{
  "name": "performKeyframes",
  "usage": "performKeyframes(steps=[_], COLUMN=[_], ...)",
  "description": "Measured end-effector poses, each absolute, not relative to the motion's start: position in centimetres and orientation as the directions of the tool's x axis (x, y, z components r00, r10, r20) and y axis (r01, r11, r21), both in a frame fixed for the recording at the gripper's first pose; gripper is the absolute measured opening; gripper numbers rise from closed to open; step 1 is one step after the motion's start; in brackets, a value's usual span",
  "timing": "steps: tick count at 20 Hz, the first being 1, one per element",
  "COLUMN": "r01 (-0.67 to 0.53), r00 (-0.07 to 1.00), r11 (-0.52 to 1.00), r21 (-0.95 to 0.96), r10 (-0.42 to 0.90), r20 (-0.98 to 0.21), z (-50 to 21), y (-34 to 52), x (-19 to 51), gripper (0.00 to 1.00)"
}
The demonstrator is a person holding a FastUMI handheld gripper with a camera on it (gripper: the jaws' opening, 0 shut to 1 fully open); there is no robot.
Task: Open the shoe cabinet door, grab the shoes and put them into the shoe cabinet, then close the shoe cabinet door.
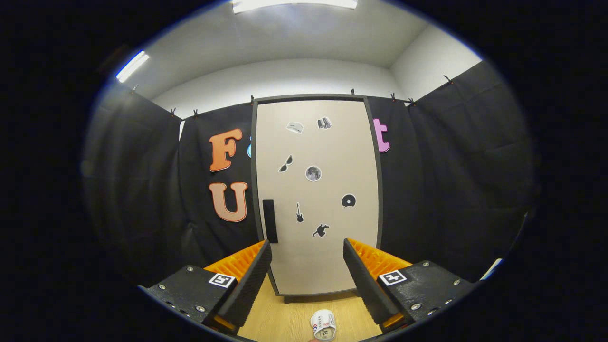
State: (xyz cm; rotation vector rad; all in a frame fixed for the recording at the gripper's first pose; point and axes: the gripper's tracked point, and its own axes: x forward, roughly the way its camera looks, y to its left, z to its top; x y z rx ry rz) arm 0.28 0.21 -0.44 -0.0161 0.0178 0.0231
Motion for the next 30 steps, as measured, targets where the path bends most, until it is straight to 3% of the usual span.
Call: performKeyframes(steps=[9, 16, 23, 30], r01=[-0.073, -0.095, -0.073, -0.031], r00=[0.994, 0.990, 0.989, 0.992], r11=[0.997, 0.995, 0.997, 0.999], r21=[-0.014, -0.020, -0.028, -0.040], r10=[0.072, 0.092, 0.069, 0.026], r20=[-0.079, -0.106, -0.129, -0.123], z=[-3.4, -5.5, -7.3, -7.2], y=[4.7, 8.9, 10.9, 10.4], x=[6.5, 15.6, 23.5, 25.9], gripper=[0.94, 0.95, 0.95, 0.94])
